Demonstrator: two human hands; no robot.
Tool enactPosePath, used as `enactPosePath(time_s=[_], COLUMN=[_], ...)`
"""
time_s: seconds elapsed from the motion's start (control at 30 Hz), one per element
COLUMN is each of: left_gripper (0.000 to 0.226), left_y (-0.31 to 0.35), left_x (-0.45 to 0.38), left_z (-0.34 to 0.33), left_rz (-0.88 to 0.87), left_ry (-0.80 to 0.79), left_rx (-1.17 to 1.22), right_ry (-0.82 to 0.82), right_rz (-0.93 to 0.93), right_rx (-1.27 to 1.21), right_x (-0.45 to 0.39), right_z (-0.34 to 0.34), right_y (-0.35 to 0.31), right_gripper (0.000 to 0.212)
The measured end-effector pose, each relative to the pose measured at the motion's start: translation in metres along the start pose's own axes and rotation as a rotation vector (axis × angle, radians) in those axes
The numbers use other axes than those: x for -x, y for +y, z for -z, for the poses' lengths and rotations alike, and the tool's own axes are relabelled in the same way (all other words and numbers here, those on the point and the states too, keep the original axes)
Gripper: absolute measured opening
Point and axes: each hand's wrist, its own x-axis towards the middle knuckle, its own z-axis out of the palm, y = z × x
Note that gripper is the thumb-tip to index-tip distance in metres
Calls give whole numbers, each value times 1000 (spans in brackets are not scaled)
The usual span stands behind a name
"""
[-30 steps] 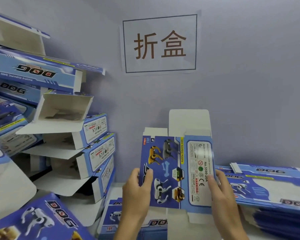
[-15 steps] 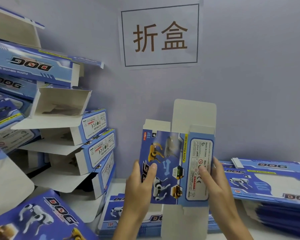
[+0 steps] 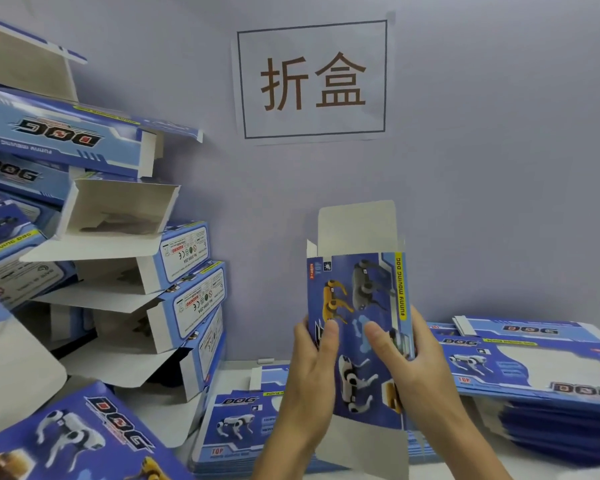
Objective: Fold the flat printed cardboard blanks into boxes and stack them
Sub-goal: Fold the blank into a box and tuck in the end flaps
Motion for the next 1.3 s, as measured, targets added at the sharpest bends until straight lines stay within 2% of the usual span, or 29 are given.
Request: enactPosePath(time_s=[0.1, 0.27, 0.37, 0.4, 0.5, 0.57, 0.63, 0.7, 0.77, 0.87, 0.97, 1.07, 1.17, 1.3], left_gripper=[47, 65, 45, 46, 59, 60, 62, 62, 63, 55, 39, 39, 49, 47], left_y=[9, 22, 24, 24, 22, 23, 24, 23, 24, 29, 31, 29, 34, 39], left_x=[-5, -10, -8, -7, -5, -2, -1, -2, -3, -5, -8, -9, -7, -3], left_z=[5, 15, 17, 16, 11, 10, 9, 8, 9, 19, 27, 28, 19, 9], left_rz=[-41, -48, -99, -130, -199, -225, -239, -230, -176, -87, -166, -286, -328, -426], left_ry=[100, 82, 82, 110, 181, 157, 85, 14, -43, -45, 61, 158, 162, 206], left_rx=[37, 65, 55, 52, 23, -12, -39, -45, 27, 163, 271, 247, 129, -61], right_ry=[19, -61, -120, -141, -209, -169, -50, 71, 124, 117, -28, -138, -82, -13], right_rz=[-13, -50, -74, -79, -56, -27, 21, 106, 160, 148, 119, 150, 190, 247], right_rx=[16, 62, 57, 42, -67, -143, -187, -153, -66, 27, 98, 44, -62, -77], right_x=[-3, -2, -1, 0, 2, 3, 2, 0, 1, -1, -10, -10, -4, 0], right_z=[4, 9, 8, 7, 8, 5, 4, 3, 2, -2, -6, -11, -14, -14], right_y=[1, 3, -2, -4, -7, -10, -12, -13, -16, -18, -24, -25, -19, -20], right_gripper=[71, 74, 62, 57, 63, 64, 66, 58, 48, 50, 54, 54, 67, 72])
